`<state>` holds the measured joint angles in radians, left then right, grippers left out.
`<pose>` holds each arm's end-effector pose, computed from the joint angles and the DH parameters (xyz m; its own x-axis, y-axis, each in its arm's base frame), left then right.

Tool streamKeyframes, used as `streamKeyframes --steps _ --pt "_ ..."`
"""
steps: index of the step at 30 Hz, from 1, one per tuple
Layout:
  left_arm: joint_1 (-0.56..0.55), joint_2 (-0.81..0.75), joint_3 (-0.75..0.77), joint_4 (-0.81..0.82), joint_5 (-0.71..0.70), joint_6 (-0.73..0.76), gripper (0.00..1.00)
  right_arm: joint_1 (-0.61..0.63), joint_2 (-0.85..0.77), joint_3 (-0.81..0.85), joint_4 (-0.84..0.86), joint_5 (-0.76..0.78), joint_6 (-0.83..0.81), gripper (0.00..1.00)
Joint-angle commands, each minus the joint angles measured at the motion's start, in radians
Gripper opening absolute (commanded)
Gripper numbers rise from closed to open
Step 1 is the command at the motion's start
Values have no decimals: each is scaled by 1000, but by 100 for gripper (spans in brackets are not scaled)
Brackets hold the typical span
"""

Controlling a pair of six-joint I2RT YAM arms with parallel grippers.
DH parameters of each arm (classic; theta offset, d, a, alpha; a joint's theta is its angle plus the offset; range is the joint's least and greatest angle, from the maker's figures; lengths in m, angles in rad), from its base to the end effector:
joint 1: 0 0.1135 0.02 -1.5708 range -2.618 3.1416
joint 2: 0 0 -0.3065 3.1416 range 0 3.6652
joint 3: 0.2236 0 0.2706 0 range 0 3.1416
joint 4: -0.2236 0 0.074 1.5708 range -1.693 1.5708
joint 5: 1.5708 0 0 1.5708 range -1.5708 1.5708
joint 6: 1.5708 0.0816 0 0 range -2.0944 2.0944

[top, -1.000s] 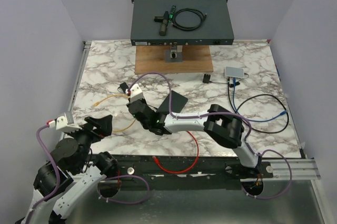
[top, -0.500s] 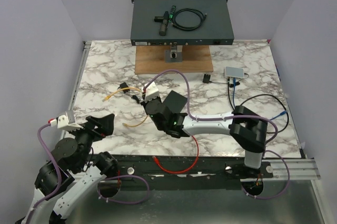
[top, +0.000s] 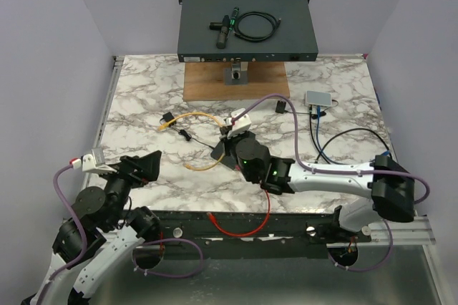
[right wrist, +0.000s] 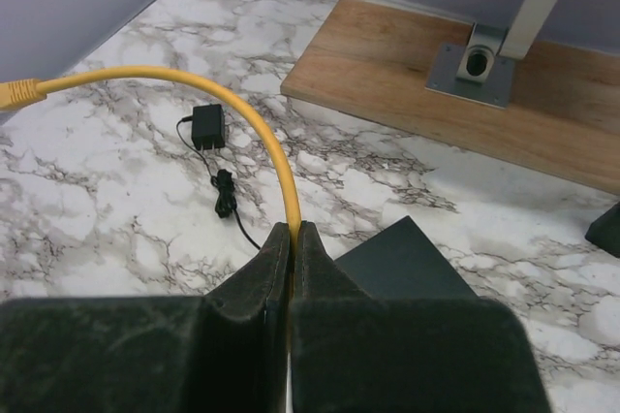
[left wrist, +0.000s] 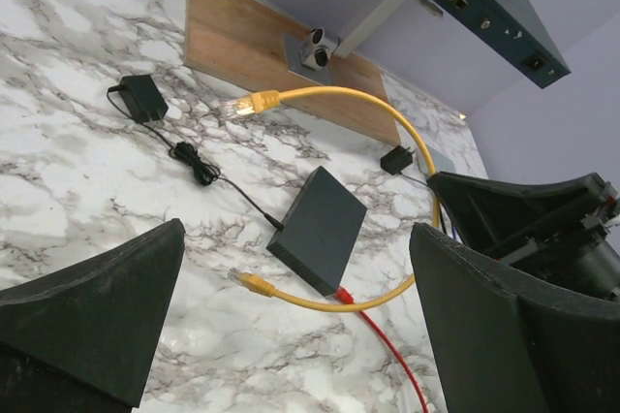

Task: Insert the plug into the switch port
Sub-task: Pick up the connector from the center of the board.

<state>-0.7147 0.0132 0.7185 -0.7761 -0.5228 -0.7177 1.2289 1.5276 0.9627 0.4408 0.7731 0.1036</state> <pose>0.0417 0.0177 0.3241 -0.1663 -0.6101 -0.7747 0.1093 0.7694 -0.6294 0.1855 0.3513 0.3128 -0.0870 -0.0237 -0.9959 -0.4353 0.9001 0.0166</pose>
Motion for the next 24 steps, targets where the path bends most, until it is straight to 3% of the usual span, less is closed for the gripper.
streamKeyframes --steps 1,6,24 --pt "3 11 -44 99 38 19 98 7 -124 -53 -63 15 21 1" --pt "2 16 -83 218 99 20 97 7 -255 -80 -200 -22 57 1" --pt "4 177 -144 580 393 -54 61 6 -639 -94 -636 -73 103 1"
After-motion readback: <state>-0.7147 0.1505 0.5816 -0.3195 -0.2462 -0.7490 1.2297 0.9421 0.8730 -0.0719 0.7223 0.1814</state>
